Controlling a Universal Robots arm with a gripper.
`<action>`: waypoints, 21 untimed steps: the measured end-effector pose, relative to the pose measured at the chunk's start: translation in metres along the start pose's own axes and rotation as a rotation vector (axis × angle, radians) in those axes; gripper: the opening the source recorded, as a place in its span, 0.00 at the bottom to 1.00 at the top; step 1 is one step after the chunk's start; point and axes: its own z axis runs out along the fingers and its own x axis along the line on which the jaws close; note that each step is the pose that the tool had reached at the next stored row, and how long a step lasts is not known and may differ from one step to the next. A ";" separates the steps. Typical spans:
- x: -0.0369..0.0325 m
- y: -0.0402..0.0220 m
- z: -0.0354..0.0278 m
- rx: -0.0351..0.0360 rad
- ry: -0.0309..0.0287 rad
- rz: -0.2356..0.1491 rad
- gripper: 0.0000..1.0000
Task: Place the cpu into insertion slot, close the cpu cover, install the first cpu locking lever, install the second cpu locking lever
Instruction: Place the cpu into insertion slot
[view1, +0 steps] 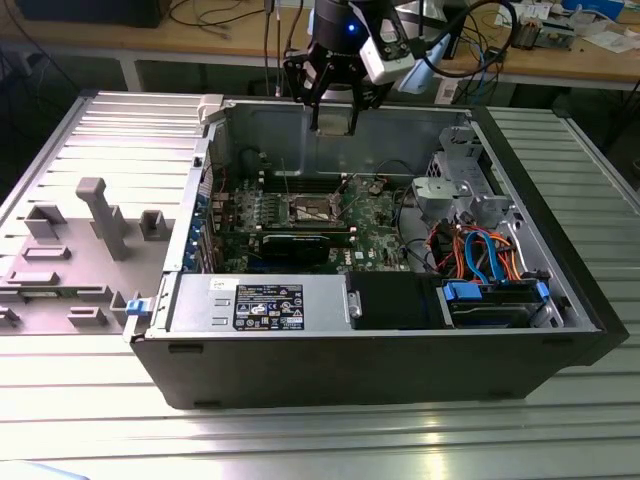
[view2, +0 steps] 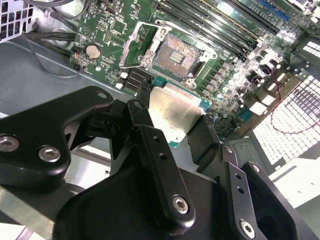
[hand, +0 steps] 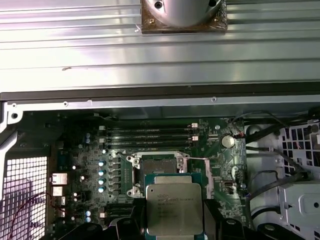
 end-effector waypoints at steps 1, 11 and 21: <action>0.0000 0.0000 0.0003 0.0003 0.0000 0.000 0.55; -0.0001 -0.0005 0.0054 0.0040 -0.0001 0.000 0.55; -0.0002 -0.0008 0.0089 0.0058 -0.0001 0.000 0.55</action>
